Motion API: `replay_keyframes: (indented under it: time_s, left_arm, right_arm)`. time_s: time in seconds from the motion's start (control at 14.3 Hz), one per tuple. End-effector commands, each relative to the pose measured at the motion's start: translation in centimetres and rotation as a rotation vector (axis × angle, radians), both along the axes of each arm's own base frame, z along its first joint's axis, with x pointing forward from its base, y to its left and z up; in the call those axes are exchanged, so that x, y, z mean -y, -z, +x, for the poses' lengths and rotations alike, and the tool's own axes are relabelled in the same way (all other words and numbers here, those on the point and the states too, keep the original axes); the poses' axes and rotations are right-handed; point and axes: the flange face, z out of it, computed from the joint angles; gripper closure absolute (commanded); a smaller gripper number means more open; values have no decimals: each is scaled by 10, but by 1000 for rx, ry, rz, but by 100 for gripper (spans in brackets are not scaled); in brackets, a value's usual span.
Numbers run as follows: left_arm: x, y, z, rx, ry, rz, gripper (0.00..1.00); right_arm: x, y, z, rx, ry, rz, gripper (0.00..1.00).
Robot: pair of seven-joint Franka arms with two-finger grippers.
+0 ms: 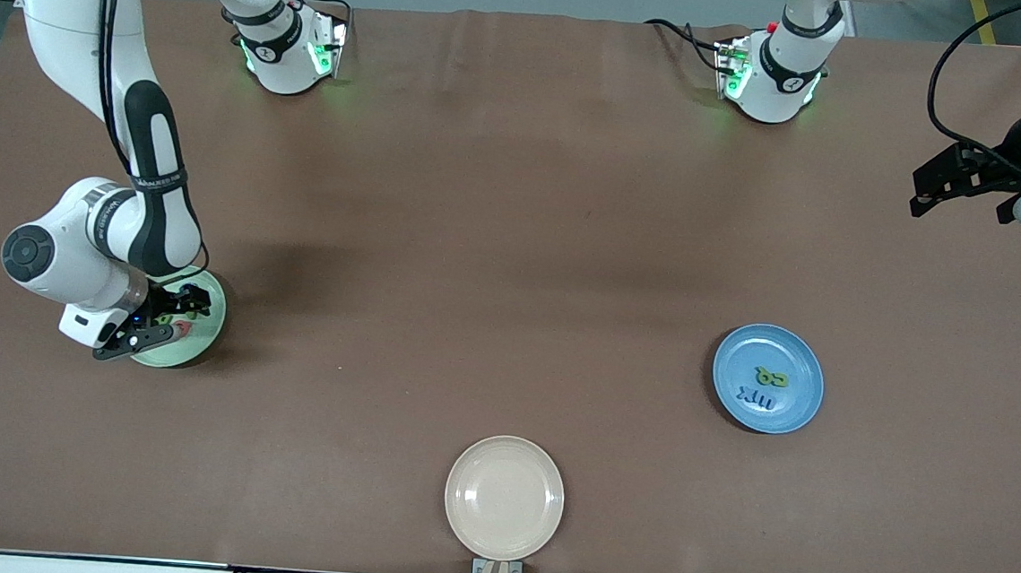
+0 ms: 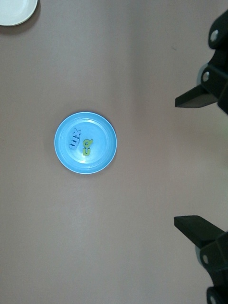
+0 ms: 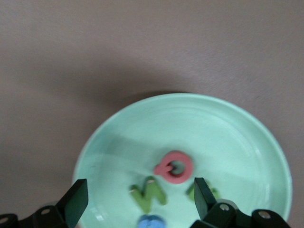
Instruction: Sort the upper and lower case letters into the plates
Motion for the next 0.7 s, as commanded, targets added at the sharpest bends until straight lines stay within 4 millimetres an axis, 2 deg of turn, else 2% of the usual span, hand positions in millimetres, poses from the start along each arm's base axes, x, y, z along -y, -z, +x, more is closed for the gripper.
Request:
replay_keyframes:
  time_s: [0.0, 0.14, 0.35, 0.42, 0.49, 0.63]
  left_arm:
    - [1, -5, -3, 12, 6, -16, 0]
    - [4, -7, -5, 10, 15, -15, 0]
    - [12, -6, -7, 6, 31, -12, 0]
    - [13, -6, -7, 3, 34, -12, 0]
    - [14, -5, -7, 1, 36, -11, 0]
    - [16, -5, -8, 1, 41, -11, 0]
  right_arm:
    - [-42, -56, -11, -38, 168, 66, 2]
    - [-59, -93, -20, -80, 244, 102, 2]
    - [-71, -160, -35, -86, 260, 25, 1]
    - [-74, -185, -42, -73, 255, 1, 1]
    - [-73, -219, -47, -49, 237, -6, 1]
    - [-78, -278, -50, -59, 213, -1, 1]
